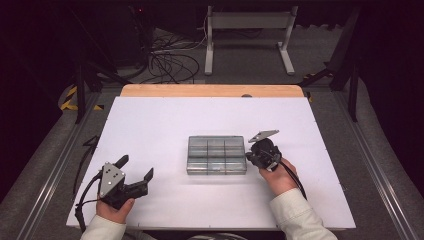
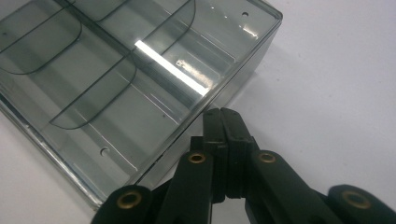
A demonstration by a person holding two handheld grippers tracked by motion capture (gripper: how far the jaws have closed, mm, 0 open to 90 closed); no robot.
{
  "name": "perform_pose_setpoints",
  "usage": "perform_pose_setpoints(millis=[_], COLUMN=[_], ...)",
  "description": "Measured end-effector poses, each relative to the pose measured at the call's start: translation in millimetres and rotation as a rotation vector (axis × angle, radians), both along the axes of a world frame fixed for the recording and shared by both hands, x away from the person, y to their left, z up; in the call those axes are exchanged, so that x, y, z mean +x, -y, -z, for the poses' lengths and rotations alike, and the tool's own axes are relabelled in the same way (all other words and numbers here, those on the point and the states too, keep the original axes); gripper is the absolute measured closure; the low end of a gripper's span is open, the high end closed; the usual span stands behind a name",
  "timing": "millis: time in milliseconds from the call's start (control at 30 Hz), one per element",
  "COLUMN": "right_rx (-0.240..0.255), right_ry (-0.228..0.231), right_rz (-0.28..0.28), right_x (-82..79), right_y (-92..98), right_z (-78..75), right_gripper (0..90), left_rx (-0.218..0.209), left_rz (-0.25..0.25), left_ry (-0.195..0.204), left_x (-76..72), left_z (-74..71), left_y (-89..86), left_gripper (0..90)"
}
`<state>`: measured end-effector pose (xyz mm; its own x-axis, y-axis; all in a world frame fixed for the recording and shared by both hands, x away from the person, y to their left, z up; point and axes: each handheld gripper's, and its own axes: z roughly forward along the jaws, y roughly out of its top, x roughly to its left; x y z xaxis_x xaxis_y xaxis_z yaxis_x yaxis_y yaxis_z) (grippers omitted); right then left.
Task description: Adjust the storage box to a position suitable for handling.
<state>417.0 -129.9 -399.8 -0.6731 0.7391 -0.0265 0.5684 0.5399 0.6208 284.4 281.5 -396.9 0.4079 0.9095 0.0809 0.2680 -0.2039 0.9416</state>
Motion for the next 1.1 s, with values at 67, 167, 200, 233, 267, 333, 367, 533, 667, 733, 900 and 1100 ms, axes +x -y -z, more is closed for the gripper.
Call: perform_pose_setpoints(millis=[67, 167, 200, 233, 267, 333, 367, 533, 667, 733, 900, 1100], right_rx=[0.002, 0.003, 0.003, 0.004, 0.008, 0.009, 0.008, 0.008, 0.009, 0.013, 0.025, 0.054], right_ry=[0.000, 0.001, 0.000, -0.001, 0.000, -0.007, -0.004, -0.004, -0.003, -0.004, -0.006, 0.034], right_rz=[-0.005, -0.009, -0.009, -0.010, -0.009, -0.015, -0.018, -0.029, -0.035, -0.035, -0.036, -0.014], right_x=[0.2, 0.6, 0.7, 0.9, 1.3, 1.4, 1.5, 1.0, 0.5, 0.8, 0.7, -6.0], right_y=[-2.8, -4.9, -5.7, -6.5, -7.5, -9.4, -10.7, -17.0, -20.2, -20.3, -18.4, -11.4], right_z=[0.2, 0.3, 0.3, 0.2, 0.5, 0.3, 0.4, 0.4, 0.9, 1.1, 0.7, -9.8], right_gripper=[90.0, 90.0, 90.0, 90.0, 90.0, 90.0, 90.0, 90.0, 90.0, 90.0, 87.8, 83.9], left_rx=[0.001, 0.001, 0.002, 0.002, 0.003, 0.002, 0.002, 0.009, 0.012, 0.010, 0.012, 0.011], left_rz=[0.001, 0.003, 0.004, 0.005, 0.006, 0.007, 0.008, 0.013, 0.021, 0.022, 0.036, 0.060], left_ry=[-0.001, -0.003, -0.004, -0.004, -0.005, -0.006, -0.006, -0.007, -0.013, -0.014, -0.020, -0.028], left_x=[0.2, 0.3, 0.4, 0.5, 0.5, 0.7, 0.9, 1.8, 3.0, 3.6, 5.7, 8.3], left_z=[0.1, 0.4, 0.4, 0.4, 0.5, 0.7, 0.8, 0.5, 1.0, 1.0, 1.0, -0.5], left_y=[0.2, 0.7, 0.8, 1.0, 1.1, 1.6, 1.8, 2.6, 4.1, 4.6, 6.4, 9.5], left_gripper=[11.6, 11.6, 11.6, 11.6, 11.6, 11.6, 11.6, 11.6, 11.6, 11.6, 11.6, 11.7])
